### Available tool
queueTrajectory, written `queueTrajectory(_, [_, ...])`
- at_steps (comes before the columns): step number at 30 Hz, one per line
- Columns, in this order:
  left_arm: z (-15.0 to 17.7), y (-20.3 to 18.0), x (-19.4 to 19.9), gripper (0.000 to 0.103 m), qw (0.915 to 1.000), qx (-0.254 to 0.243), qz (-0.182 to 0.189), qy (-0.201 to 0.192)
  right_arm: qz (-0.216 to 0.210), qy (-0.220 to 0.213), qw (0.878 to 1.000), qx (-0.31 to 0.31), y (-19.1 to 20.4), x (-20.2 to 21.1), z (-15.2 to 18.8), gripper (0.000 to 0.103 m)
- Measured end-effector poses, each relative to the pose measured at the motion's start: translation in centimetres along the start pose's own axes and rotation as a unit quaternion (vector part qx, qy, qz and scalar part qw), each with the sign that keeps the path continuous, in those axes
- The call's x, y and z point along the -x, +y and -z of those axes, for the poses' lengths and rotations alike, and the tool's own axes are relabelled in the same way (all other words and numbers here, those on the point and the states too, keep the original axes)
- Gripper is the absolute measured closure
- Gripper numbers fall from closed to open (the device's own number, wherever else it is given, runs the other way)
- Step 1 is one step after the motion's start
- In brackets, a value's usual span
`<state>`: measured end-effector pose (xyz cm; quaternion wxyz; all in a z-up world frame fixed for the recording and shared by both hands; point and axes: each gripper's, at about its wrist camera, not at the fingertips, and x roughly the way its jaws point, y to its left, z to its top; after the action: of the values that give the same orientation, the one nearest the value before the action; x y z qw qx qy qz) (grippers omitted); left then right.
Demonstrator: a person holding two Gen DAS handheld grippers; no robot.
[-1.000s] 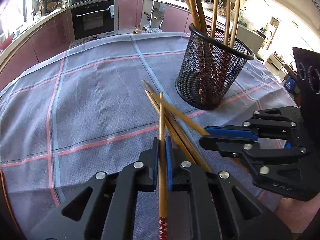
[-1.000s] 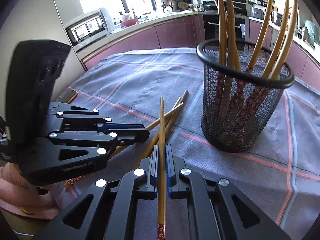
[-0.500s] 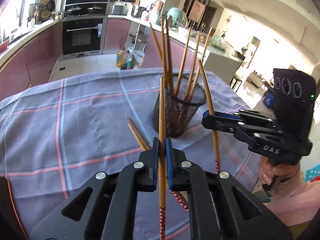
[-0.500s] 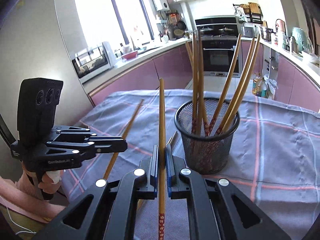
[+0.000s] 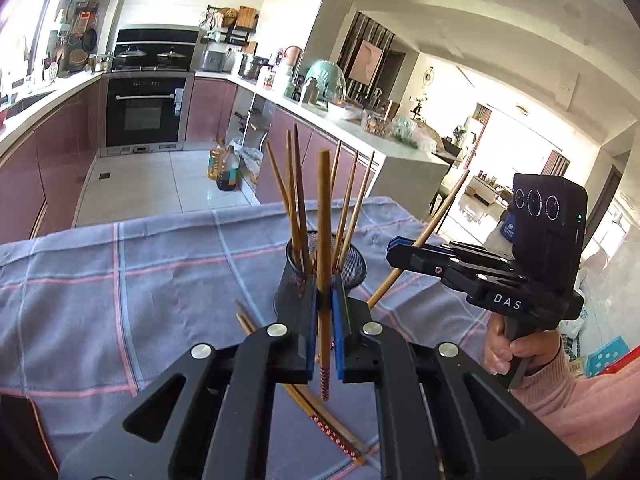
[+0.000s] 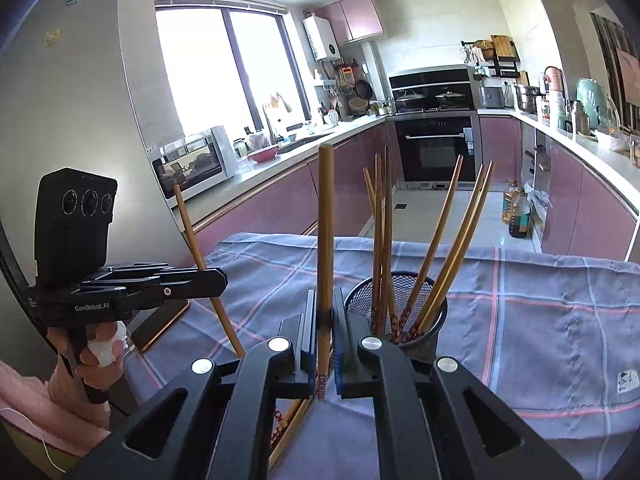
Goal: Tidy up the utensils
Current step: 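Lift the chopstick upright with the right tool over the mesh cup, then lower the chopstick into the mesh cup and open the right tool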
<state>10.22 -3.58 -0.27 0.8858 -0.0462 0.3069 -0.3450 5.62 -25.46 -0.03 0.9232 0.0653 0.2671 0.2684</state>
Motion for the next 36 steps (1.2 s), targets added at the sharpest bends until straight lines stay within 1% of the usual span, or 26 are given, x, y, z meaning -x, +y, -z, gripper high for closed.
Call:
queueTrajectory(13, [-5.2,-1.9,0.2,0.096,0.9984,-0.015,0.012,-0.053,0.021,-0.057,0.998,0.026,-0.6,2.3,-4.8,0.097])
queueTrajectory(19, [-7.6,-3.2,0.1,0.096,0.9967,-0.03,0.014,-0.075,0.029,-0.078,0.996,0.027,-1.2,2.9,-6.2,0.097])
queueTrajectory(22, [-8.5,-3.8,-0.3,0.096,0.996,-0.038,0.006,-0.081,0.032,-0.08,0.996,0.025,-1.6,2.5,-6.5,0.097])
queueTrajectory(29, [-9.1,-4.5,-2.5,0.096,0.9963,-0.043,-0.019,-0.072,0.04,-0.06,0.997,0.017,-2.2,0.6,-5.7,0.097])
queueTrajectory(32, [-8.9,-4.0,-3.9,0.096,0.9977,-0.036,-0.019,-0.054,0.042,-0.042,0.998,0.012,-2.8,-0.4,-5.3,0.097])
queueTrajectory(36, [-8.2,-3.9,-5.3,0.096,0.9987,-0.04,-0.017,-0.026,0.041,-0.017,0.999,0.008,-3.3,-1.9,-4.5,0.097])
